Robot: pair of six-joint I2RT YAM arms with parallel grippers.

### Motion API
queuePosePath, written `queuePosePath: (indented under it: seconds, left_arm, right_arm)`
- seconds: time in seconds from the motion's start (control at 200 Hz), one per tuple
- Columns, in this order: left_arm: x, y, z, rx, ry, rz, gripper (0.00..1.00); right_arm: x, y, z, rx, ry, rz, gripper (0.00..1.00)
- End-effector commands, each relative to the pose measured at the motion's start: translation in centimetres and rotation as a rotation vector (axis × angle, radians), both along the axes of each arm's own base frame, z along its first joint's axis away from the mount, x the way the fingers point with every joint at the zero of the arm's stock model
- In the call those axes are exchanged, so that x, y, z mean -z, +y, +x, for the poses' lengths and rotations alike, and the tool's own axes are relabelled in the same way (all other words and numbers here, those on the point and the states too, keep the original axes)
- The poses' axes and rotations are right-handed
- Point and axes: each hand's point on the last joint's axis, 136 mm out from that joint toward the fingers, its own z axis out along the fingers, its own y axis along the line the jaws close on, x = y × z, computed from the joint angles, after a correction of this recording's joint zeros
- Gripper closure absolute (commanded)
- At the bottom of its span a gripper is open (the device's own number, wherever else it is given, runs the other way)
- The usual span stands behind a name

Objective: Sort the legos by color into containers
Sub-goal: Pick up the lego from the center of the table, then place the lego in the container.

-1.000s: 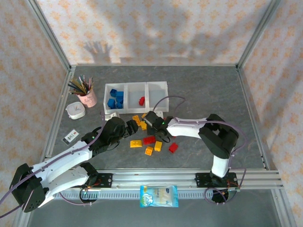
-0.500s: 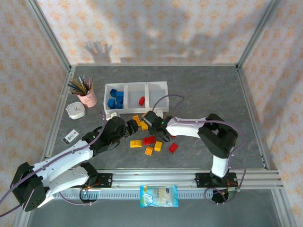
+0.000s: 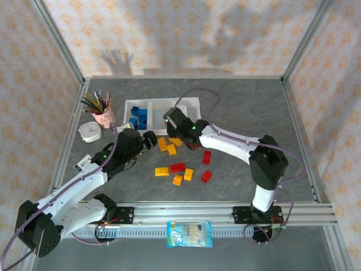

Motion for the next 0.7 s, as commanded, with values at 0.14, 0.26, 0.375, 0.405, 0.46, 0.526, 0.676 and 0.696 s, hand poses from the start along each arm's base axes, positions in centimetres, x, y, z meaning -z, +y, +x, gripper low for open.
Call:
queuePosePath:
  seconds: [0.14,0.26,0.375,0.405,0.46,0.526,0.676,0.696]
  left_arm:
    - [-2.3,2.6,1.3,-0.029,-0.035,0.042,0.01]
    - [-2.2,3.3,1.9,-0.054,-0.028,0.048,0.01]
    - [-2.0,3.6,2.4,-0.068,-0.038,0.04,0.01]
    - [-1.8,3.5,2.5,-0.068,-0.036,0.036,0.01]
    - [-1.6,3.5,2.6,-0.069,-0.03,0.033,0.01]
    - [-1.5,3.4,2.8,-0.067,-0.024,0.036,0.01]
    - [-1.7,3.6,2.8,-0.069,-0.029,0.048,0.01]
    - [-1.7,3.5,2.8,-0.067,-0.03,0.047,0.01]
  right_arm:
    - [0.8,2.6,5.8,-0.017,-0.04,-0.037,0.67]
    - [1.6,3.7,7.8,-0.031,-0.045,-0.045,0.67]
    - [2.5,4.8,9.5,-0.041,-0.052,-0.065,0.67]
    - [3.0,5.0,9.8,-0.042,-0.049,-0.072,0.67]
    - [3.7,5.3,10.4,-0.045,-0.044,-0.083,0.67]
    - [4.1,5.5,11.0,-0.041,-0.048,-0.093,0.64]
    - [3.8,5.8,11.6,-0.046,-0.059,-0.098,0.53]
    - [3.6,5.9,11.5,-0.047,-0.061,-0.097,0.51]
